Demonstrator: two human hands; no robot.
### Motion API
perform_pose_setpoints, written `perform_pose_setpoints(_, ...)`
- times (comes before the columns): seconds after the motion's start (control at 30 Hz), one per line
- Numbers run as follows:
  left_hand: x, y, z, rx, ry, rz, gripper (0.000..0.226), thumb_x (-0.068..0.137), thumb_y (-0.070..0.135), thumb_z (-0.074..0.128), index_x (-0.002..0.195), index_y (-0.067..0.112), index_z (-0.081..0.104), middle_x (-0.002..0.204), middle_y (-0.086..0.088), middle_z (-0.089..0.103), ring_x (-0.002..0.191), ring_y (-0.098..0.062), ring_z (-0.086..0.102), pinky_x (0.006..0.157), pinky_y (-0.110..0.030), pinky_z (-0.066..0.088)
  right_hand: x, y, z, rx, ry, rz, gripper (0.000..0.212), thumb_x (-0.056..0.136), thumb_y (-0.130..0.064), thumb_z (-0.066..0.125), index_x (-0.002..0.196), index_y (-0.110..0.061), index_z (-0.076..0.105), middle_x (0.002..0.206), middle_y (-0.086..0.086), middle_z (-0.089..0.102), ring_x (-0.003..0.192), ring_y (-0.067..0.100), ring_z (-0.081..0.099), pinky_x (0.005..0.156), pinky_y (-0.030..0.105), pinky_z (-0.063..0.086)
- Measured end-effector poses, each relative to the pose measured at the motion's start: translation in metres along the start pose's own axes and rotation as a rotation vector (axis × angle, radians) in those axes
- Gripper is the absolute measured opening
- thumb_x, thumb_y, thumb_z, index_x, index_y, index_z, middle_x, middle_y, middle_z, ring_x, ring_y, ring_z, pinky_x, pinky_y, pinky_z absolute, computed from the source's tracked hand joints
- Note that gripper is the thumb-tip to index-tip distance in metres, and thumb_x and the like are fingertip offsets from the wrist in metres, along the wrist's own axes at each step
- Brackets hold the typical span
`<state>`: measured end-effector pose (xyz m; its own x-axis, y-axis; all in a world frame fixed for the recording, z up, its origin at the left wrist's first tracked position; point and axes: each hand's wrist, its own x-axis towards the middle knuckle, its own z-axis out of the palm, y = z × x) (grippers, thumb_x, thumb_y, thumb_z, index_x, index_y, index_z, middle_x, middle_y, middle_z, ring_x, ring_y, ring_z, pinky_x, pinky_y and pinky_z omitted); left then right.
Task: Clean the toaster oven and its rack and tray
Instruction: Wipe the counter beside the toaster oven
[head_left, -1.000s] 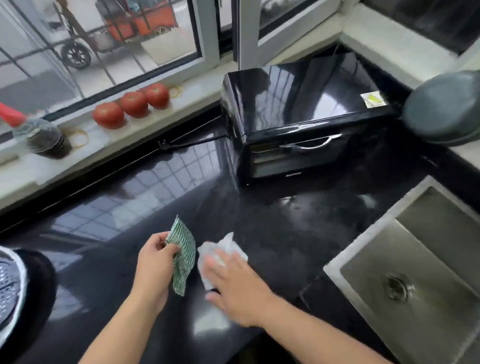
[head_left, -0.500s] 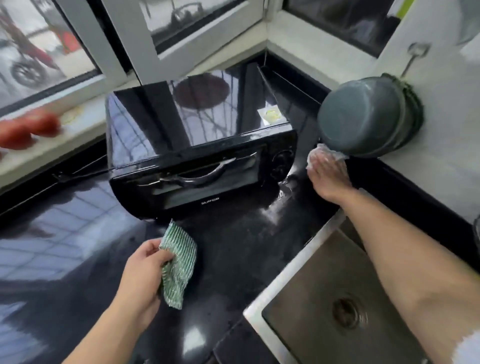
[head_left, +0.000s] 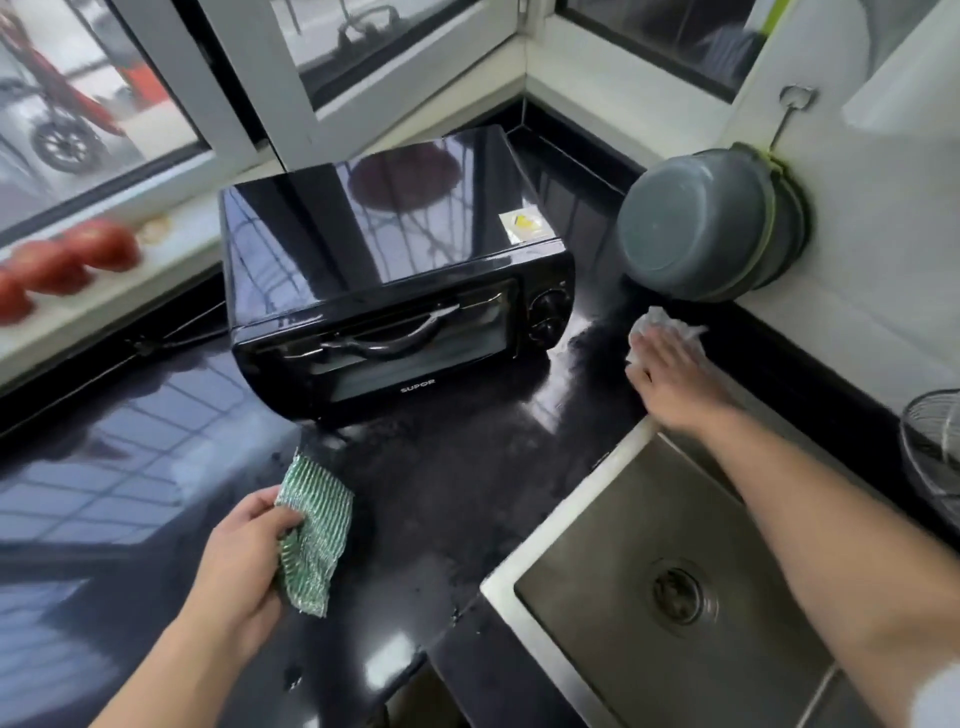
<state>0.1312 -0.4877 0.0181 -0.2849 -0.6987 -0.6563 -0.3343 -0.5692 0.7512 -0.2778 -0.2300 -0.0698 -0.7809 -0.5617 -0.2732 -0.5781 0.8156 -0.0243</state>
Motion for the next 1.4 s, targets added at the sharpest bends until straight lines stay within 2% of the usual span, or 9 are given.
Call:
perform_pose_setpoints(0.17, -0.006, -0.010, -0.063, -0.046, 0.042, -0.049, 0.026, 0.097, -0.004, 0.046, 0.102, 0.011, 0.066, 0.092, -0.018, 0.071, 0.075, -0.031, 0.065, 0.073, -0.042, 0.054, -0.129, -0.107, 0.041, 0.094, -0.025, -0.191, 0.072, 0.102, -0.056, 0.016, 0.159, -0.016, -0.001, 0.165, 0.003, -0.008, 0.151, 0.022, -0.017, 0.123, 0.040, -0.007)
perform_pose_setpoints(0.43, -0.015, -0.022, -0.165, -0.121, 0.040, -0.041, 0.024, 0.096, -0.004, 0.045, 0.097, 0.011, 0.063, 0.084, -0.015, 0.070, 0.072, -0.028, 0.066, 0.070, -0.041, 0.056, -0.315, -0.398, 0.106, 0.266, -0.105, -0.720, 0.077, 0.096, -0.060, 0.032, 0.155, -0.012, 0.026, 0.164, 0.003, 0.016, 0.152, 0.024, -0.005, 0.122, 0.048, 0.007)
perform_pose_setpoints(0.57, -0.012, -0.024, -0.211, -0.087, -0.013, -0.037, 0.025, 0.097, -0.004, 0.045, 0.093, 0.013, 0.063, 0.077, -0.010, 0.071, 0.070, -0.027, 0.064, 0.071, -0.041, 0.054, -0.353, -0.419, 0.114, 0.165, -0.105, -0.815, 0.070, 0.095, -0.056, 0.039, 0.152, -0.015, 0.032, 0.160, 0.000, 0.023, 0.152, 0.025, 0.003, 0.123, 0.044, 0.005)
perform_pose_setpoints(0.83, -0.025, -0.035, -0.228, -0.043, -0.198, -0.085, 0.025, 0.097, 0.000, 0.046, 0.094, 0.017, 0.065, 0.080, -0.009, 0.072, 0.070, -0.027, 0.065, 0.069, -0.041, 0.054, -0.317, -0.290, 0.089, 0.118, -0.097, -0.061, 0.074, 0.099, -0.061, 0.010, 0.157, -0.019, -0.011, 0.162, -0.003, -0.021, 0.148, 0.018, -0.025, 0.121, 0.039, -0.010)
perform_pose_setpoints(1.0, -0.044, -0.040, -0.190, 0.020, -0.371, -0.125, 0.024, 0.098, 0.000, 0.047, 0.105, 0.013, 0.066, 0.090, -0.013, 0.075, 0.077, -0.029, 0.068, 0.073, -0.043, 0.056, -0.427, -0.229, 0.121, 0.145, -0.088, 0.233, 0.088, 0.094, -0.039, 0.043, 0.154, -0.017, -0.017, 0.158, -0.001, -0.030, 0.148, 0.018, -0.026, 0.124, 0.041, -0.002)
perform_pose_setpoints(1.1, -0.058, -0.045, -0.166, 0.069, -0.450, -0.169, 0.023, 0.099, 0.001, 0.047, 0.102, 0.011, 0.068, 0.096, -0.017, 0.076, 0.081, -0.031, 0.069, 0.074, -0.045, 0.056, -0.481, -0.201, 0.131, 0.142, -0.064, 0.355, 0.095, 0.071, 0.001, 0.062, 0.155, 0.001, 0.018, 0.162, 0.013, -0.007, 0.152, 0.032, 0.008, 0.118, 0.043, 0.030)
perform_pose_setpoints(1.2, -0.080, -0.046, -0.136, 0.105, -0.533, -0.211, 0.024, 0.100, 0.000, 0.047, 0.104, 0.010, 0.069, 0.097, -0.018, 0.076, 0.084, -0.034, 0.070, 0.075, -0.046, 0.056, -0.492, -0.205, 0.116, 0.250, -0.003, 0.371, 0.071, 0.075, 0.012, 0.052, 0.144, -0.002, 0.040, 0.160, 0.010, 0.024, 0.145, 0.031, 0.031, 0.116, 0.030, 0.032)
perform_pose_setpoints(1.3, -0.098, -0.046, -0.099, 0.147, -0.609, -0.218, 0.024, 0.099, 0.000, 0.047, 0.108, 0.008, 0.069, 0.103, -0.021, 0.076, 0.086, -0.034, 0.070, 0.077, -0.047, 0.056, -0.480, -0.197, 0.072, 0.673, 0.071, 0.534, 0.047, 0.086, 0.006, 0.045, 0.127, -0.011, 0.060, 0.130, 0.007, 0.058, 0.122, 0.025, 0.054, 0.096, 0.027, 0.043)
perform_pose_setpoints(1.4, -0.117, -0.051, -0.050, 0.184, -0.701, -0.229, 0.027, 0.098, 0.001, 0.047, 0.114, 0.008, 0.068, 0.104, -0.022, 0.076, 0.085, -0.034, 0.070, 0.076, -0.046, 0.056, -0.464, -0.141, 0.035, 1.267, 0.396, 0.948, 0.035, 0.084, 0.007, 0.047, 0.096, -0.015, 0.072, 0.096, 0.009, 0.072, 0.087, 0.027, 0.065, 0.065, 0.026, 0.048)
